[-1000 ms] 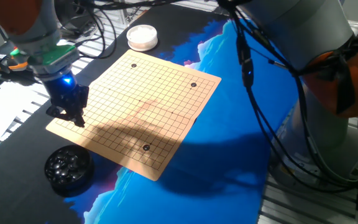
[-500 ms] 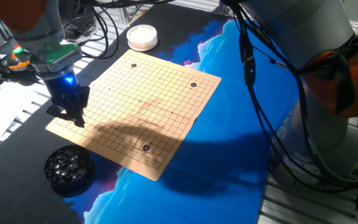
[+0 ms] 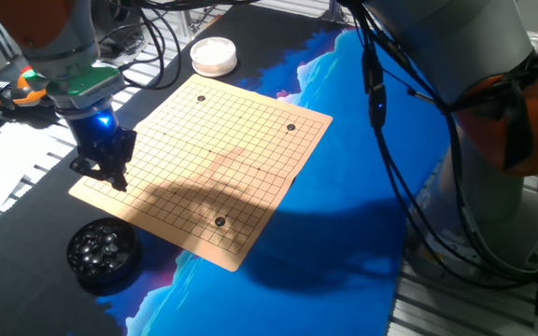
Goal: Play the first move as black on the 3-4 point in the upper right corner of the Go board
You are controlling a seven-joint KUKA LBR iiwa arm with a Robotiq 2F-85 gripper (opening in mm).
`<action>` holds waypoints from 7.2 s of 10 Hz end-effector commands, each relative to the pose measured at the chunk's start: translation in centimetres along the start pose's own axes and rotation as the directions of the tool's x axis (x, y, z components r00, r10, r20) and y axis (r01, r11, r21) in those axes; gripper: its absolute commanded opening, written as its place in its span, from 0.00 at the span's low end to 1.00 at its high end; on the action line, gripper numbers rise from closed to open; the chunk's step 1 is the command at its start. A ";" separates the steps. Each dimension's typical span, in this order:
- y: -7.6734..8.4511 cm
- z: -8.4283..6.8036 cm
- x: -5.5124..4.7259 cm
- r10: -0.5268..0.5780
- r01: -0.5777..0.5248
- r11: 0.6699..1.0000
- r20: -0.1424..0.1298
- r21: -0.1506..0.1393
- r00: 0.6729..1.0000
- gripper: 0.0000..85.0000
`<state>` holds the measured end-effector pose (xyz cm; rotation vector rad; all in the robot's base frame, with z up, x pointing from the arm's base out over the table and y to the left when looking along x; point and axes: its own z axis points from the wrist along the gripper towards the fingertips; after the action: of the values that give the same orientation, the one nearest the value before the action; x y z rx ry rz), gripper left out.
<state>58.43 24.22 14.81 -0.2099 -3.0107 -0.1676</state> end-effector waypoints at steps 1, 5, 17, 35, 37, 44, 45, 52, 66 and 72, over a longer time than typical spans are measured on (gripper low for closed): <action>0.0 0.0 0.0 0.013 -0.013 1.000 0.009 0.004 1.000 0.00; 0.0 0.0 0.0 0.065 -0.065 0.998 0.004 -0.012 0.998 0.00; -6.1 -1.0 0.5 -0.048 0.048 0.999 -0.010 -0.009 0.999 0.00; -9.4 0.8 3.1 0.015 -0.016 0.999 -0.001 -0.050 1.000 0.00; -10.1 1.6 4.4 0.006 -0.005 0.999 0.017 -0.053 1.000 0.00; -9.4 1.6 4.7 0.060 -0.061 0.997 -0.017 -0.049 0.998 0.00; -9.4 1.6 4.7 0.068 -0.070 0.996 -0.028 -0.052 0.997 0.00; -9.4 1.6 4.7 0.080 -0.081 0.996 -0.025 -0.036 0.996 0.00; -11.3 5.0 8.6 0.063 -0.062 0.997 0.018 -0.052 0.998 0.00; -11.3 5.0 8.6 0.138 -0.148 0.982 -0.087 -0.118 0.987 0.00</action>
<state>47.78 14.83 9.77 -0.4211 -2.8967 -0.3397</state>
